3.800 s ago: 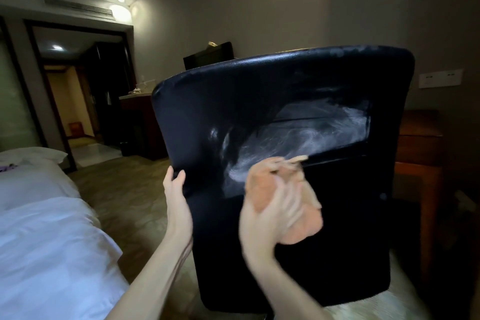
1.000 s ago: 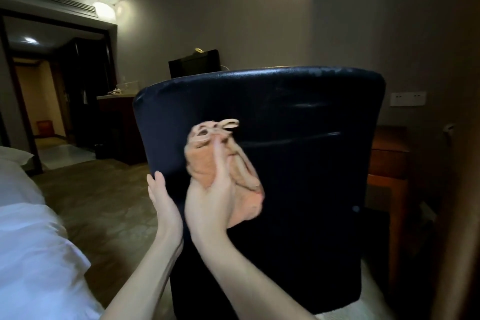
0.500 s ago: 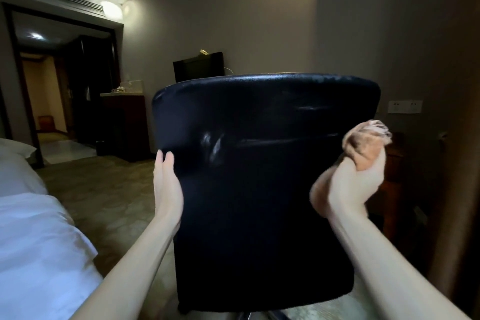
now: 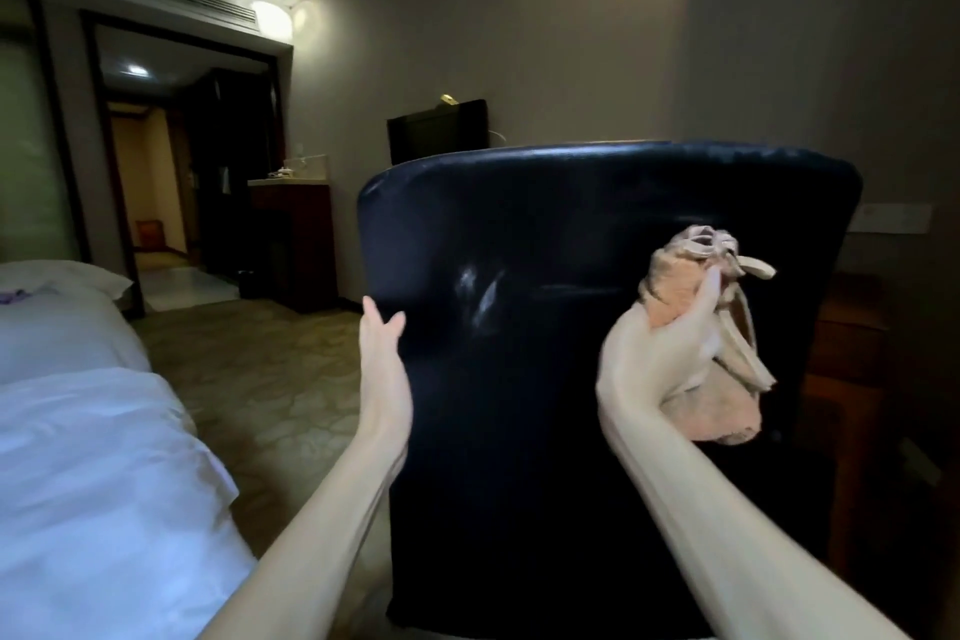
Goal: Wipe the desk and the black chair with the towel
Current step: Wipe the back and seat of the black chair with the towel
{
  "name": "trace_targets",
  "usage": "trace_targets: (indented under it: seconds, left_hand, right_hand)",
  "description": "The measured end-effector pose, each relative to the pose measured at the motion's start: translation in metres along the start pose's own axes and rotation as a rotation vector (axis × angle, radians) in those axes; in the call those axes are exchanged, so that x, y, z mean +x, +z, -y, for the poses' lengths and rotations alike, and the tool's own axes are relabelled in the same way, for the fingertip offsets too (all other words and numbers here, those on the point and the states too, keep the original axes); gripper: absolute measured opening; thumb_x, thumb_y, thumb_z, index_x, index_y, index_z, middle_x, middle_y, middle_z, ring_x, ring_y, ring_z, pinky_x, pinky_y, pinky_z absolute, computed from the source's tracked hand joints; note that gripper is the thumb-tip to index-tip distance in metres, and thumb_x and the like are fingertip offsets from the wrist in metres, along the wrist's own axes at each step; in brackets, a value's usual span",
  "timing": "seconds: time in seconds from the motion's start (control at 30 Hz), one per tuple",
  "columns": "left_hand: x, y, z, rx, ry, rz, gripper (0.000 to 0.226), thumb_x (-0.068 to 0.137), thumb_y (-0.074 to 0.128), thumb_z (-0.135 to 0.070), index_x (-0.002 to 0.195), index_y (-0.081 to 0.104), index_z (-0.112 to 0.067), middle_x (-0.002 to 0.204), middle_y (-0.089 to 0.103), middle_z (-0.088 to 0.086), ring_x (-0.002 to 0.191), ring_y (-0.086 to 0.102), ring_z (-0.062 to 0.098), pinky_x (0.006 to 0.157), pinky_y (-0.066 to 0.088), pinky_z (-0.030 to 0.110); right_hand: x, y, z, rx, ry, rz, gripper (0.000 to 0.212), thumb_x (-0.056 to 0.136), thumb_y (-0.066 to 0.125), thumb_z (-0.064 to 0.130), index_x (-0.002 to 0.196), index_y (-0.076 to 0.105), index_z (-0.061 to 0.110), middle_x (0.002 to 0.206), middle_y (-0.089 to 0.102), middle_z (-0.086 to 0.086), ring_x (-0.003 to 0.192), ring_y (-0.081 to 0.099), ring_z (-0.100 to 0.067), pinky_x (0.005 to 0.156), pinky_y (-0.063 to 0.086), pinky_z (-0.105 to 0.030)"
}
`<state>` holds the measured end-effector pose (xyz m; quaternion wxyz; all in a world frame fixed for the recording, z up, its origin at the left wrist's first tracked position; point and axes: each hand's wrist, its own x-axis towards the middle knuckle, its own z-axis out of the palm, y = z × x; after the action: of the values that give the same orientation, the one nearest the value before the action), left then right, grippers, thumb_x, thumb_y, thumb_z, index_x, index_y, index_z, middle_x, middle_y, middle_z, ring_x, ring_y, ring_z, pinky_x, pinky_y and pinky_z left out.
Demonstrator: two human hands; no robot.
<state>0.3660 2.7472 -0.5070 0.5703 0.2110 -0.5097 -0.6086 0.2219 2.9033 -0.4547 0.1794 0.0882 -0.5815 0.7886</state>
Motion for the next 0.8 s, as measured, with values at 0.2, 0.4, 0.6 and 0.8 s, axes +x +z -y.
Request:
trace_targets:
  seconds: [0.2, 0.4, 0.6, 0.8]
  left_hand:
    - [-0.012, 0.006, -0.014, 0.006, 0.043, 0.008, 0.104, 0.069, 0.058, -0.077, 0.162, 0.025, -0.043, 0.169, 0.027, -0.013, 0.155, 0.027, 0.011, 0.128, 0.021, 0.046]
    - [-0.01, -0.004, -0.034, 0.127, 0.022, -0.059, 0.056, 0.104, 0.046, -0.053, 0.152, 0.052, -0.026, 0.148, 0.057, -0.008, 0.134, 0.053, 0.01, 0.108, 0.037, 0.029]
    - [-0.006, -0.002, -0.063, 0.32, 0.181, -0.053, 0.049, 0.109, 0.045, -0.038, 0.156, 0.046, -0.022, 0.154, 0.051, -0.007, 0.141, 0.046, 0.011, 0.11, 0.034, 0.026]
    - [-0.006, 0.017, -0.064, 0.265, 0.181, -0.006, 0.081, 0.091, 0.055, -0.056, 0.163, 0.03, -0.028, 0.163, 0.042, -0.005, 0.146, 0.042, 0.015, 0.123, 0.034, 0.042]
  right_hand:
    - [-0.11, 0.019, 0.014, 0.088, -0.169, 0.469, 0.061, 0.084, 0.065, 0.017, 0.139, 0.059, 0.045, 0.131, 0.065, 0.01, 0.118, 0.059, -0.003, 0.108, 0.043, -0.026]
    - [-0.096, 0.008, 0.025, 0.438, 0.13, 0.502, 0.048, 0.087, 0.058, -0.002, 0.12, 0.072, 0.03, 0.109, 0.076, 0.01, 0.105, 0.071, -0.007, 0.099, 0.056, -0.037]
    - [-0.02, -0.03, 0.037, 0.557, -0.013, 0.131, 0.044, 0.081, 0.051, -0.012, 0.115, 0.069, 0.009, 0.101, 0.074, 0.009, 0.097, 0.07, 0.001, 0.088, 0.049, -0.014]
    - [0.065, -0.05, 0.017, 0.49, -0.075, -0.013, 0.061, 0.071, 0.058, 0.012, 0.131, 0.06, 0.026, 0.122, 0.07, 0.001, 0.113, 0.069, -0.014, 0.105, 0.053, -0.04]
